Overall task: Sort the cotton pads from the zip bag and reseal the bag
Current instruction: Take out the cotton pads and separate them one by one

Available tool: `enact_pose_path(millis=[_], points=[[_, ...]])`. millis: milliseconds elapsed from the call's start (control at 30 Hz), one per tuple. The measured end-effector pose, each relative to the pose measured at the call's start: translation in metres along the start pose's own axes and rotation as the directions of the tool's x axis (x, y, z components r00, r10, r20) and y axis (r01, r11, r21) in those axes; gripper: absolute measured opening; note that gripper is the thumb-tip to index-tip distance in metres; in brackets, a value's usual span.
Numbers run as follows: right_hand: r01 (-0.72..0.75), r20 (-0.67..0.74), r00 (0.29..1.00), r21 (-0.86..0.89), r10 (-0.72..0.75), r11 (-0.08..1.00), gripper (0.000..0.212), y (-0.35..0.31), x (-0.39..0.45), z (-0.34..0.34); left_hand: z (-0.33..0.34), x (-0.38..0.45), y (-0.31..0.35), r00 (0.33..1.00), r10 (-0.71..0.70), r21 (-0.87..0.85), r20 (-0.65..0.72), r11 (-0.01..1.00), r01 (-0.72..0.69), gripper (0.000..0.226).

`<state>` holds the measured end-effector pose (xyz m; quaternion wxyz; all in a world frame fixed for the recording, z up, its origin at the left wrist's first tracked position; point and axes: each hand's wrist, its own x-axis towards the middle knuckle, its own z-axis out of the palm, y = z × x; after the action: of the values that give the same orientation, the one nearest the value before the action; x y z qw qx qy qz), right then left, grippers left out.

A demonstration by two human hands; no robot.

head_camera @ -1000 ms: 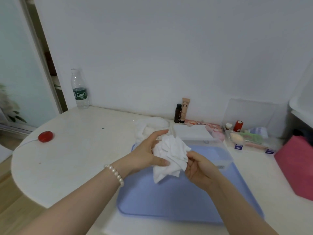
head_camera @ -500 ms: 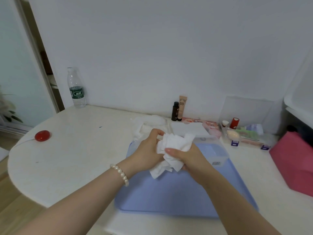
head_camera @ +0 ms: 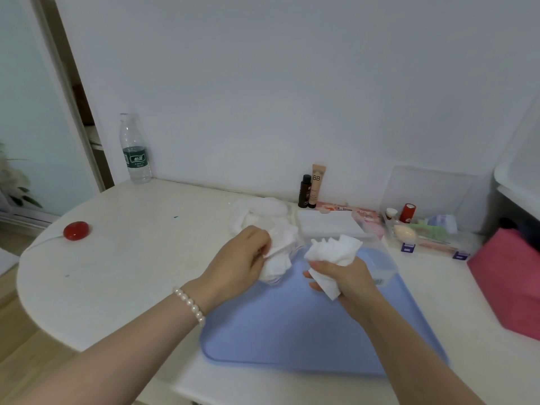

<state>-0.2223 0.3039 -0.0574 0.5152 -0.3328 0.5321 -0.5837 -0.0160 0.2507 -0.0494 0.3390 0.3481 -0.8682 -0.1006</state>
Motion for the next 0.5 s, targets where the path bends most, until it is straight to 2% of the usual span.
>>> enact_pose_path(millis=[67,133,200,300,367,433,500], points=[[0.069,-0.011,0.997,-0.080,-0.070,0.994,0.033,-0.001,-0.001,0.008,0.004,-0.001,-0.009,1.000,0.030,0.080,-0.002,0.996,-0.030,0.021],[0.149,-0.048,0.986,-0.215,-0.162,0.965,0.033,-0.004,-0.002,0.019,0.003,0.002,-0.012,1.000,0.016,0.123,-0.018,0.992,-0.014,0.016],[0.211,-0.073,0.969,-0.263,-0.238,0.941,0.034,-0.006,-0.001,0.031,0.002,0.007,-0.010,0.999,-0.008,0.069,-0.038,0.998,0.010,0.018],[0.273,-0.090,0.950,-0.222,-0.298,0.936,0.032,-0.006,0.003,0.049,0.003,0.015,-0.003,0.991,-0.118,-0.062,-0.060,0.992,0.114,0.022],[0.259,-0.110,0.950,-0.241,-0.292,0.935,0.035,-0.002,0.006,0.058,0.005,0.019,-0.001,0.981,-0.193,-0.070,-0.008,0.979,0.192,0.022],[0.213,-0.124,0.958,-0.293,-0.258,0.932,0.038,0.003,0.011,0.062,0.009,0.020,-0.002,0.984,-0.159,0.049,0.076,0.987,0.156,0.020],[0.167,-0.124,0.967,-0.343,-0.221,0.924,0.039,0.008,0.016,0.062,0.015,0.020,-0.002,0.985,-0.081,0.299,0.154,0.954,0.032,0.019]])
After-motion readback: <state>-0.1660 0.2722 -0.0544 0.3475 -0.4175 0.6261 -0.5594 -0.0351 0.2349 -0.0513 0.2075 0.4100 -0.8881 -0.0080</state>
